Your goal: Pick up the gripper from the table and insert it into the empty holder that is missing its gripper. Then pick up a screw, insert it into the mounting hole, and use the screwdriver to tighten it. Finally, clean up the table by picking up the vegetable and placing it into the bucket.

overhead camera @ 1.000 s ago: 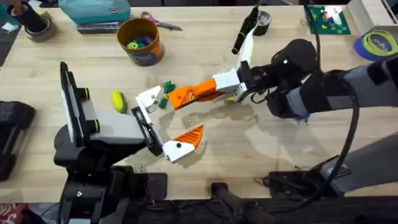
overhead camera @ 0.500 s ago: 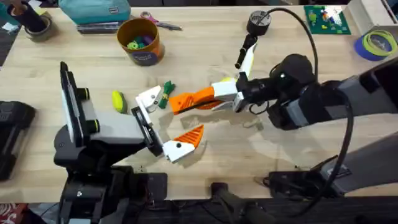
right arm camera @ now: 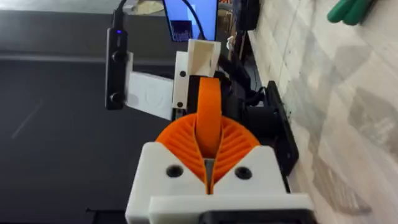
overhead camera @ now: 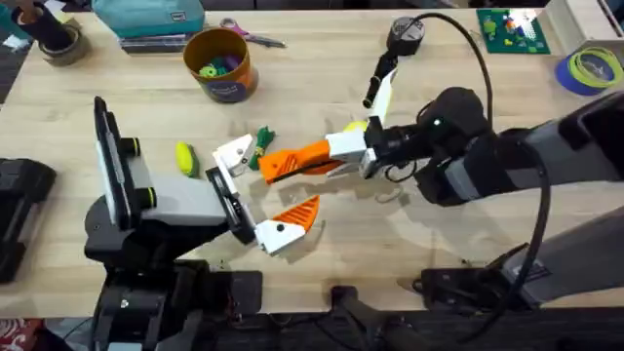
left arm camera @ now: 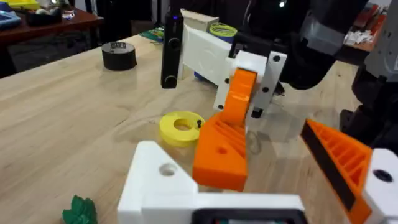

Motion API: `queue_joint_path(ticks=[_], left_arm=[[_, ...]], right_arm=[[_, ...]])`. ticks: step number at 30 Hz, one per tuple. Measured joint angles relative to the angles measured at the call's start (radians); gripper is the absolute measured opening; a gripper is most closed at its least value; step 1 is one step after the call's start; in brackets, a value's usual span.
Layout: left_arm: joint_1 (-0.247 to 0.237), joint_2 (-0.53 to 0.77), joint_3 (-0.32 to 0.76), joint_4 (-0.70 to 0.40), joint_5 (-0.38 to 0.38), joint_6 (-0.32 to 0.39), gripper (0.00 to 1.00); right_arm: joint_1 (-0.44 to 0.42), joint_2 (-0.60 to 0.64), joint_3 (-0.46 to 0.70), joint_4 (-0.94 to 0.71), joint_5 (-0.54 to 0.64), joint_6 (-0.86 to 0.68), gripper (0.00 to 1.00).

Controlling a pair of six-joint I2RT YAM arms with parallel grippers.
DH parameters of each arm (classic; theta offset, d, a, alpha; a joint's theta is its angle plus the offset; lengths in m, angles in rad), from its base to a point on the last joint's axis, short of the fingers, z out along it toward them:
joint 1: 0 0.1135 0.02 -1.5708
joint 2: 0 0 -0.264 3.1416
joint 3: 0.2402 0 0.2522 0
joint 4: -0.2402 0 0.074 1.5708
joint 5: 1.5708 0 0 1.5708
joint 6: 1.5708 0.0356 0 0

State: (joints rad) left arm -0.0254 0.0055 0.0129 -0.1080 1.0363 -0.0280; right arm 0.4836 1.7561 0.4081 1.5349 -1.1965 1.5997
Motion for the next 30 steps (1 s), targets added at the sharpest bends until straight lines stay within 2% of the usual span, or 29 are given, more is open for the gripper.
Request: queue_joint_path(ticks=[13,30], left_arm=[[0.0,0.0,0.0,0.0,0.0,0.0,0.985],[0.0,0.0,0.0,0.0,0.0,0.0,0.986]], right_arm=[[0.047,0.0,0.078,0.0,-0.001,0.001,0.009],[0.044,0.0,0.079,0.0,0.0,0.001,0.009]])
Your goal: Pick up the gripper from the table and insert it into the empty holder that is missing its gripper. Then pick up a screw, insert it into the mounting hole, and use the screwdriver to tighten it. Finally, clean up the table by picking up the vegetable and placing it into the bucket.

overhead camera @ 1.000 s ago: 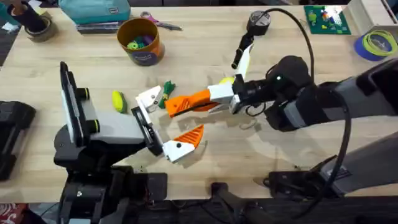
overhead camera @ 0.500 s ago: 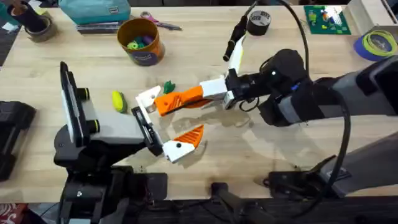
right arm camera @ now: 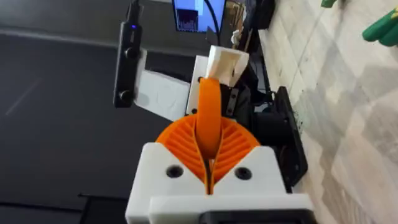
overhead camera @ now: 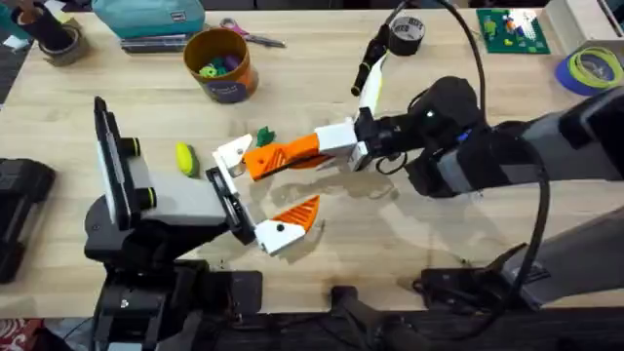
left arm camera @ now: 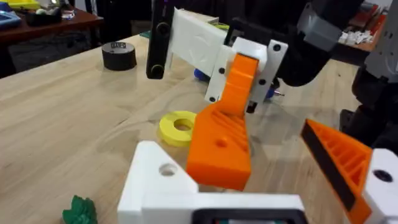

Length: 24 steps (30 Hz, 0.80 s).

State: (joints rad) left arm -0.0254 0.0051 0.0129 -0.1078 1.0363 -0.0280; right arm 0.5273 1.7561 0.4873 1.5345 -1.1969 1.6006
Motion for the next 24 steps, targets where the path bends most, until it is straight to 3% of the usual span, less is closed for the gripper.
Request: queue_joint_path(ticks=[24], left_arm=[[0.0,0.0,0.0,0.0,0.0,0.0,0.985]], right_arm=[[-0.001,0.036,-0.005,-0.002,0.0,-0.004,0.009]])
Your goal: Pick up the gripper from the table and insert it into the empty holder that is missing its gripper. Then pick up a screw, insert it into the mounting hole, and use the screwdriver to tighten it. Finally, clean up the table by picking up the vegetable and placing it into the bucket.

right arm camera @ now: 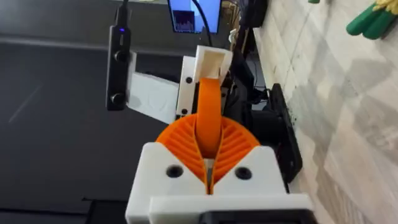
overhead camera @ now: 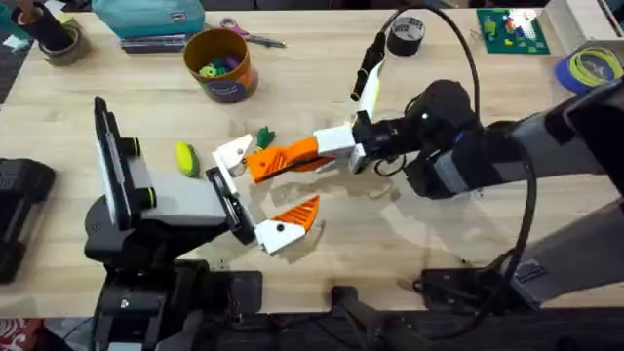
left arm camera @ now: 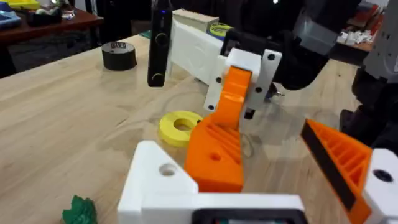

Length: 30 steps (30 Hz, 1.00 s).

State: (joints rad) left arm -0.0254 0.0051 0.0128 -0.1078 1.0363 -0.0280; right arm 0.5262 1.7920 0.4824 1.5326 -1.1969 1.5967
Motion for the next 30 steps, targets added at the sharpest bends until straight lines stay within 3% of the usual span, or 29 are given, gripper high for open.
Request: queue_joint_path(ticks=[30], left_arm=[[0.0,0.0,0.0,0.0,0.0,0.0,0.986]], right_arm=[[0.0,0.0,0.0,0.0,0.032,0.004,0.009]])
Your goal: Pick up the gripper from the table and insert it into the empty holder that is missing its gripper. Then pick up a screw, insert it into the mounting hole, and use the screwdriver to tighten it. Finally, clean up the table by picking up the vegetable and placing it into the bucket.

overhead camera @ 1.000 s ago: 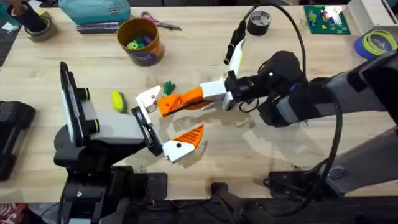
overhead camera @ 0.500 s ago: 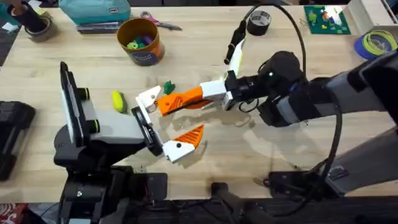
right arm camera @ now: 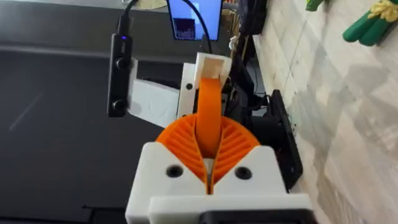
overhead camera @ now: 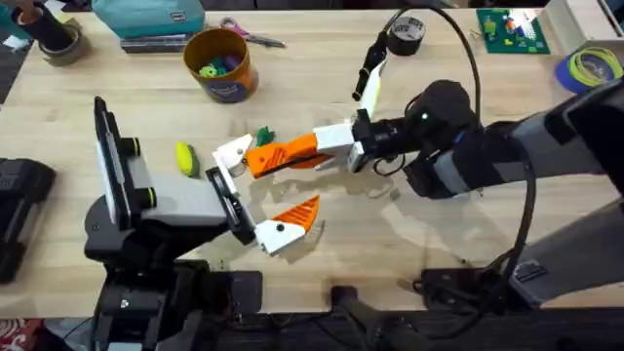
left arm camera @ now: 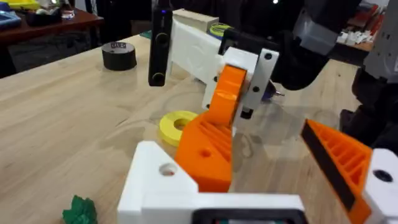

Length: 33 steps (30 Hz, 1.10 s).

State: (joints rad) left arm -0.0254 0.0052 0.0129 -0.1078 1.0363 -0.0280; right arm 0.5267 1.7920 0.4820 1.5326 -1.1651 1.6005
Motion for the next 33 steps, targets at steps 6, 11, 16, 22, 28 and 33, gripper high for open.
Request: queue_joint_path(ticks=[6,11,16,22,28,33], left_arm=[[0.0,0.0,0.0,0.0,0.0,0.0,0.986],[0.0,0.0,0.0,0.0,0.0,0.0,0.985],[0.0,0.0,0.0,0.0,-0.003,0.0,0.985],[0.0,0.0,0.0,0.0,-0.004,0.001,0.985],[0.0,0.0,0.0,0.0,-0.004,0.0,0.985],[0.0,0.0,0.0,0.0,-0.004,-0.007,0.985]], right_arm=[[0.004,0.0,0.0,0.0,0.011,0.0,0.009],[0.025,0.0,-0.001,-0.002,0.044,0.0,0.009],[0.033,0.0,-0.002,-0.003,0.062,0.0,0.009],[0.033,0.0,-0.002,-0.003,0.069,0.0,0.009],[0.033,0.008,-0.001,0.0,0.069,0.0,0.009],[0.033,0.06,0.047,0.008,0.069,0.0,0.009]])
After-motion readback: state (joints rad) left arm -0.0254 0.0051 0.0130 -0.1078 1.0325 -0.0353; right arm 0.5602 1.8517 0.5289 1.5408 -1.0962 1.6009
